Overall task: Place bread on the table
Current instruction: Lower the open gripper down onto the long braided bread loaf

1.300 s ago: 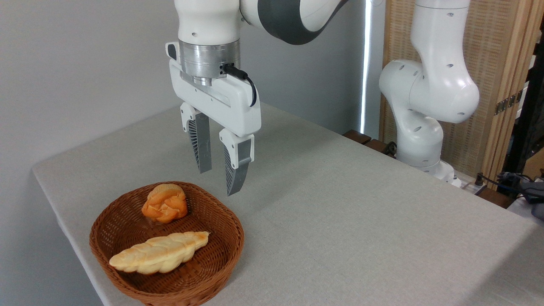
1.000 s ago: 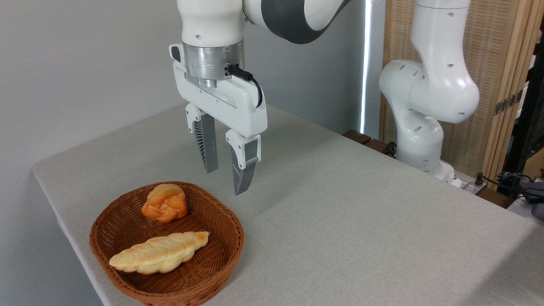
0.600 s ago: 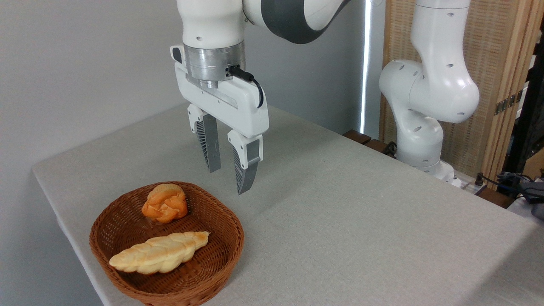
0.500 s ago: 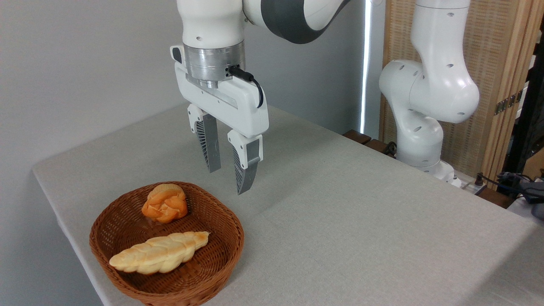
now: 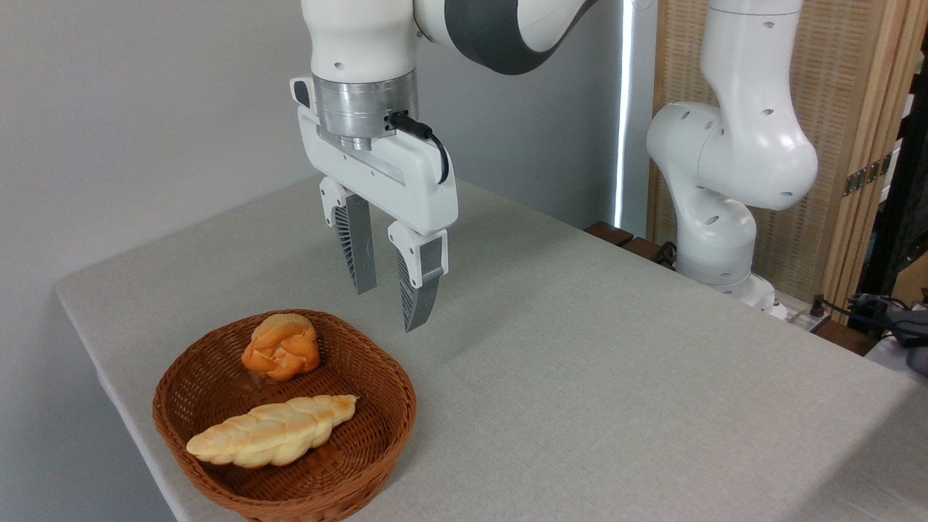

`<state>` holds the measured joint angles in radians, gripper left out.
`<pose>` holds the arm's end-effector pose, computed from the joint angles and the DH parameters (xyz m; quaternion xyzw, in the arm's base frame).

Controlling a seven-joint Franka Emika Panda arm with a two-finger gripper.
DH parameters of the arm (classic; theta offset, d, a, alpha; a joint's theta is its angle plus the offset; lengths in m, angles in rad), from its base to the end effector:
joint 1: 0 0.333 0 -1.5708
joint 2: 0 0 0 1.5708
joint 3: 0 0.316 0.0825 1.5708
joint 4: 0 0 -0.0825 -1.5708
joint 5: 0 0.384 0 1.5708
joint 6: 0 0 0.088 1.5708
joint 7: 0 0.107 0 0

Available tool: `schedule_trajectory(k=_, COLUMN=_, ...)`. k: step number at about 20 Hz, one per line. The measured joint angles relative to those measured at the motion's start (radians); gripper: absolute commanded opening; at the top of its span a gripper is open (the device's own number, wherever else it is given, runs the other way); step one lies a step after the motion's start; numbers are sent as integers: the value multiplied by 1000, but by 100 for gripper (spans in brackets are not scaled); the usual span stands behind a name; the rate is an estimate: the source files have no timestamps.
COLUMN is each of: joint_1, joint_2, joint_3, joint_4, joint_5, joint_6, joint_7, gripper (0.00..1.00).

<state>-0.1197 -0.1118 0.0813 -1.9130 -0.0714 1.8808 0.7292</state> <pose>0.5352 -0.0242 0.5492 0.9293 -0.3651 0.0504 0.0232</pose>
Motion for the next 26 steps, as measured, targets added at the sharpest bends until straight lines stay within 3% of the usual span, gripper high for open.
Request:
schedule_trajectory(k=19, joint_1=-4, joint_2=31, joint_3=-29, joint_4=0, joint_5=0, joint_6=2, joint_7=0, gripper=100)
schedule_trajectory(k=26, joint_1=-5, joint_2=68, joint_3=-37, joint_4=0, joint_5=-1, joint_6=214, joint_7=-9, gripper=100)
